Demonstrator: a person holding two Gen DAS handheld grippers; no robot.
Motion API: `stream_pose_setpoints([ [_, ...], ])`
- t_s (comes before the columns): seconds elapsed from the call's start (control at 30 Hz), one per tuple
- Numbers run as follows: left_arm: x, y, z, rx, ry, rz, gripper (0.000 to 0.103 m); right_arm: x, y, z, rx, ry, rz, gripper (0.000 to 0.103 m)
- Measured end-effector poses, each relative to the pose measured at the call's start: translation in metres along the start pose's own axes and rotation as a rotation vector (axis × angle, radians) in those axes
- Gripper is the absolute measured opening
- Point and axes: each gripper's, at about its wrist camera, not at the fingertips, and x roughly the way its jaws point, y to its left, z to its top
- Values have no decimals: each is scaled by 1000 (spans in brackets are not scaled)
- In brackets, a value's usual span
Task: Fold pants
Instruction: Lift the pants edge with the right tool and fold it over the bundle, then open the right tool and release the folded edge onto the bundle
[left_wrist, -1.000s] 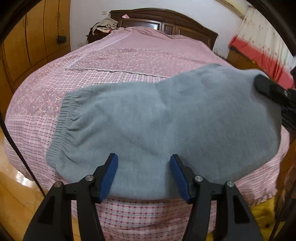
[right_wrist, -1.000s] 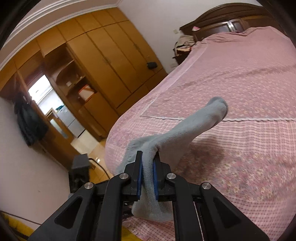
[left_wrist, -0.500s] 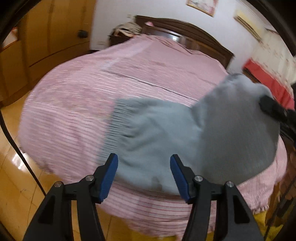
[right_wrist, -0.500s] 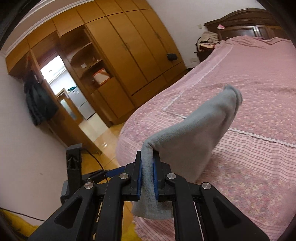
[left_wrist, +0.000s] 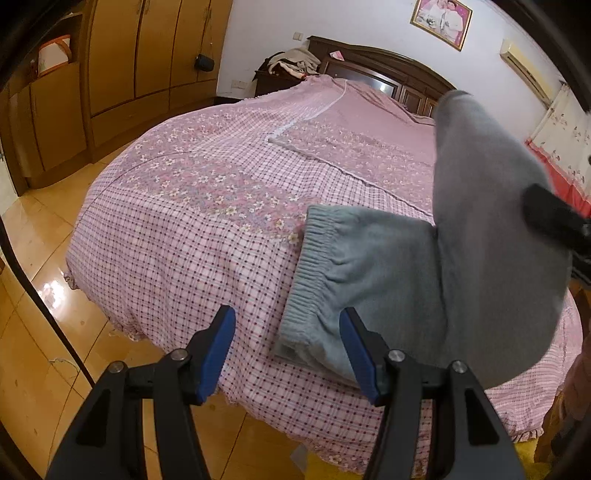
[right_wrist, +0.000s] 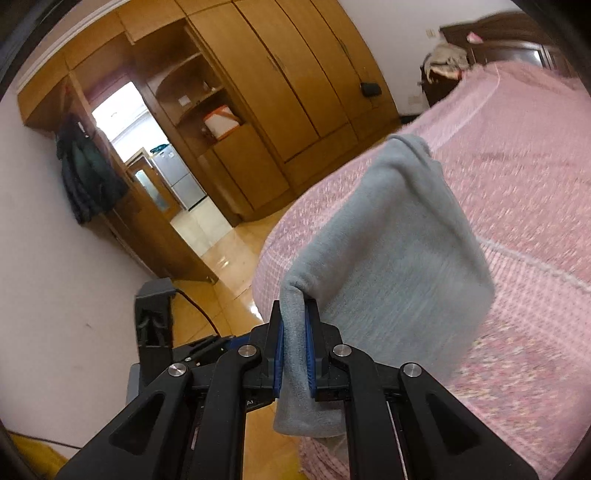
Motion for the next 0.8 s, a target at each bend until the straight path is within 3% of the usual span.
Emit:
stream_pose_setpoints([
  [0.27, 1, 20, 0, -40, -7, 21, 62, 44, -17, -4, 116, 72, 65, 11],
  [0.47, 5, 35, -5, -78, 7, 26, 62, 76, -24, -6, 121, 106, 23, 11],
  [0.63, 8, 44, -7, -95, 13, 32, 62, 98, -22, -10, 121, 141, -14, 20],
  [0.8, 8, 49, -9, -105, 15, 40, 62, 88, -9, -5, 104, 103, 20, 24],
])
